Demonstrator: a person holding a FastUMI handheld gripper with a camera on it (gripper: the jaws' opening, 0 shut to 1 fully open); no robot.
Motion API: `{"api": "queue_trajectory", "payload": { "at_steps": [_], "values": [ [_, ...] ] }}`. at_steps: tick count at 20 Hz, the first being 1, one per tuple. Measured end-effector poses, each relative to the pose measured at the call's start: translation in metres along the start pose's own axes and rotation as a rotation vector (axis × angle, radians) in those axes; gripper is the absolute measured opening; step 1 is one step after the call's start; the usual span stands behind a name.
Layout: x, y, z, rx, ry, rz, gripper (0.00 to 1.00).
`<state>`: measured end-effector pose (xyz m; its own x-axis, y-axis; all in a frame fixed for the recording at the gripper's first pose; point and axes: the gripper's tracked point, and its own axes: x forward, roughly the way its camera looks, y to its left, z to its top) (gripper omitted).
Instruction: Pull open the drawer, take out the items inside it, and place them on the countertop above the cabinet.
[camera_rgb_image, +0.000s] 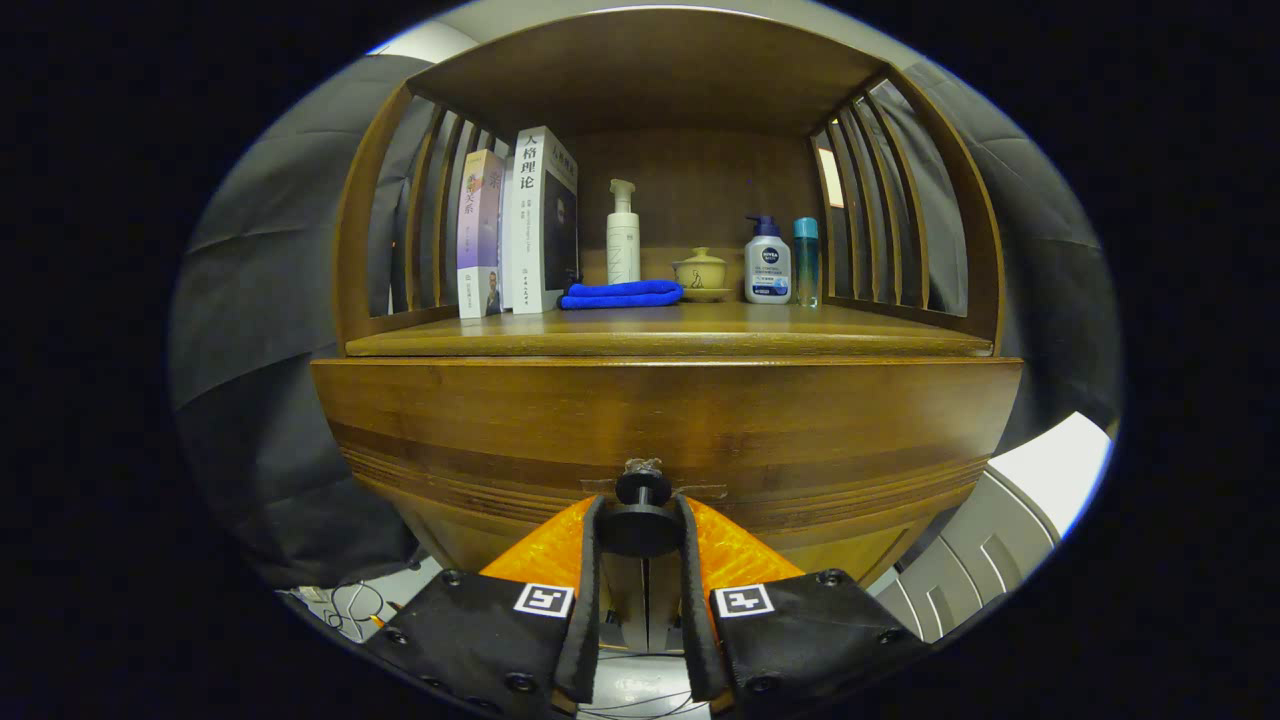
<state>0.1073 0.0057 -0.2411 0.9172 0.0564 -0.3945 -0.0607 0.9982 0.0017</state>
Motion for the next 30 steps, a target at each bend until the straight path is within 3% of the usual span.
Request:
{"api": "queue_trajectory", "payload": {
  "at_steps": [30],
  "values": [
    [-0.108,0.012,-0.039,-0.033,-0.013,0.025,0.37]
  ]
}}
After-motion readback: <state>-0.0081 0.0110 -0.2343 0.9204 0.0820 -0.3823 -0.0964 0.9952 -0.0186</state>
